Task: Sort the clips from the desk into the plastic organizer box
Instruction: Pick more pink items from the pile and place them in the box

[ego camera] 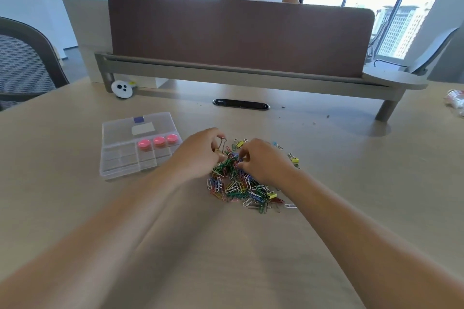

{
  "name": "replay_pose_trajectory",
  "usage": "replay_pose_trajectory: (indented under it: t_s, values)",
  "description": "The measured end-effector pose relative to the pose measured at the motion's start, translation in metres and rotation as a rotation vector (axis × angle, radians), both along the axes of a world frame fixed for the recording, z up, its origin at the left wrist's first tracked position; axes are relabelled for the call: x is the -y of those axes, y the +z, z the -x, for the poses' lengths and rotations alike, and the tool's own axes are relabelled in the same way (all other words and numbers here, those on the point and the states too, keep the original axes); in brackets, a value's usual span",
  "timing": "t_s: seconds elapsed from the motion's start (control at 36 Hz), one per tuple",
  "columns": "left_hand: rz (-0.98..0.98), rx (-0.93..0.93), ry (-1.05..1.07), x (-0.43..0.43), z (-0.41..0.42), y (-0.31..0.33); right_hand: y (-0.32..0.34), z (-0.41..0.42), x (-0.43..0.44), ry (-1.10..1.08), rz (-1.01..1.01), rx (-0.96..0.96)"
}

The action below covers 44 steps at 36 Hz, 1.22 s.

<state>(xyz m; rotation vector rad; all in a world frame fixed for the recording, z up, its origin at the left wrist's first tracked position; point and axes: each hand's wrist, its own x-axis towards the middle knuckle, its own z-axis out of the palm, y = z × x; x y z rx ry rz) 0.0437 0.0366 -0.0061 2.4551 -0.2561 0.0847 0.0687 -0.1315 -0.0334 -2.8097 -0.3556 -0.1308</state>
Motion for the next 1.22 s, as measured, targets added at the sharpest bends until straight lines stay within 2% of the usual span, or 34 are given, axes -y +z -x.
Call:
replay_pose_trajectory:
  t_s: [0.31,0.72,1.0,1.22]
  values:
    - [0.013,-0.044,-0.013,0.003,-0.001,-0.004,0.006,0.002,-0.004,-0.019,0.028,-0.018]
    - [0.029,-0.031,-0.015,0.009,0.0,0.005,0.031,0.007,0.003,-0.069,-0.58,-0.112]
    - [0.04,-0.115,-0.003,0.015,-0.002,0.002,0.044,0.013,0.015,-0.124,-0.79,-0.165]
    - [0.005,-0.112,-0.033,0.031,0.001,0.005,0.05,0.014,0.043,-0.134,-0.675,-0.161]
